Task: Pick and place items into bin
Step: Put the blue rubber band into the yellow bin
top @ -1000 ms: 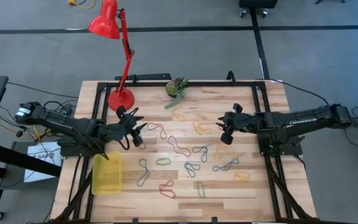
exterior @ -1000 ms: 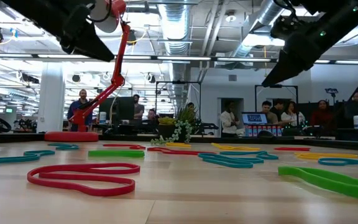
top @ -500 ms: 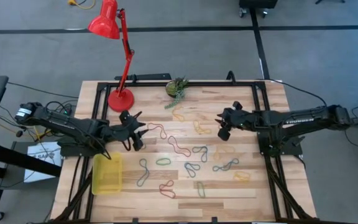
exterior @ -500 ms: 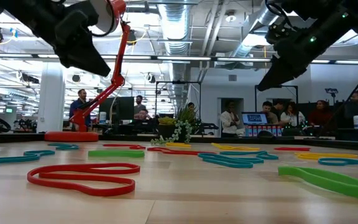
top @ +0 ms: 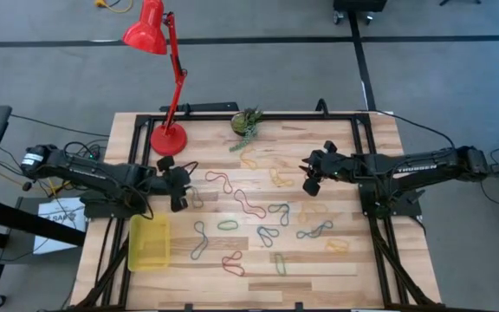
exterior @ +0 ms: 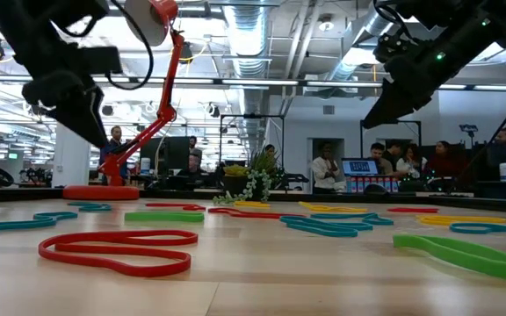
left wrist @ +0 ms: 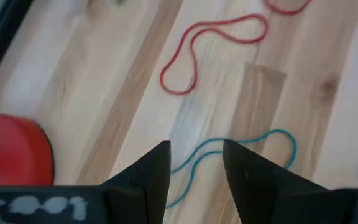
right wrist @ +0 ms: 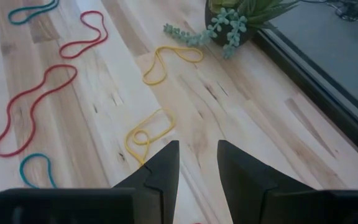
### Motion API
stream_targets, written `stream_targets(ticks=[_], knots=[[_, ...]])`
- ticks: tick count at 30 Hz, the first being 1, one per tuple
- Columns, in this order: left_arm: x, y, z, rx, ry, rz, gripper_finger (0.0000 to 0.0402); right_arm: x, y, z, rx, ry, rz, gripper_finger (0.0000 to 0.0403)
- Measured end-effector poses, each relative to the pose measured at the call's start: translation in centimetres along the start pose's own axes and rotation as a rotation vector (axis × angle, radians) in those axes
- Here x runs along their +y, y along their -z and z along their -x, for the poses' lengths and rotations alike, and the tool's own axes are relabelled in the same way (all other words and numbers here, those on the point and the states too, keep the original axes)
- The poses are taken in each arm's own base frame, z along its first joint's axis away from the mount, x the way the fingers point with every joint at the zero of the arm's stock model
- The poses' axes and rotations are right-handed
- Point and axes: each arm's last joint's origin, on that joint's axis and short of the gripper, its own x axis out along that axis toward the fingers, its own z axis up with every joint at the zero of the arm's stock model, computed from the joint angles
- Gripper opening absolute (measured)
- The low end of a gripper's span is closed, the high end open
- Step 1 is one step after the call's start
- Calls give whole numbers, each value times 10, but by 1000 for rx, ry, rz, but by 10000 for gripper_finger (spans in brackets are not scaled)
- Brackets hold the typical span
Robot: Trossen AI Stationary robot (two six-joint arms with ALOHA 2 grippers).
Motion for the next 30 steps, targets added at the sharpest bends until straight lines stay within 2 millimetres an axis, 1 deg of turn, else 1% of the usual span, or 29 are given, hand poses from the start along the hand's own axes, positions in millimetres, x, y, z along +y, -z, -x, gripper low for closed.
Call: stream_targets(ticks=[3, 7, 13, 18, 21, 26, 30], knots=[[2, -3, -6, 29, 39, 10, 139, 0, -1, 0, -9, -2, -1, 102], [1, -1, -23, 143, 80, -8, 139, 0, -3, 0, -30, -5, -6, 102], [-1, 4, -50, 301, 36, -29, 139, 0, -3, 0, -32, -5, -6, 102], [-3, 5, -71, 347, 21, -81, 139, 0, -4, 0, -35, -5, -7, 102], [-1, 4, -78, 357, 21, -108, 139, 1, -4, 0, -35, -5, -7, 102], [5, 3, -81, 373, 32, -115, 139, 1, -4, 0, -35, -5, -7, 102], [11, 3, -84, 393, 105, -111, 139, 0, -4, 0, -35, -5, -7, 102]])
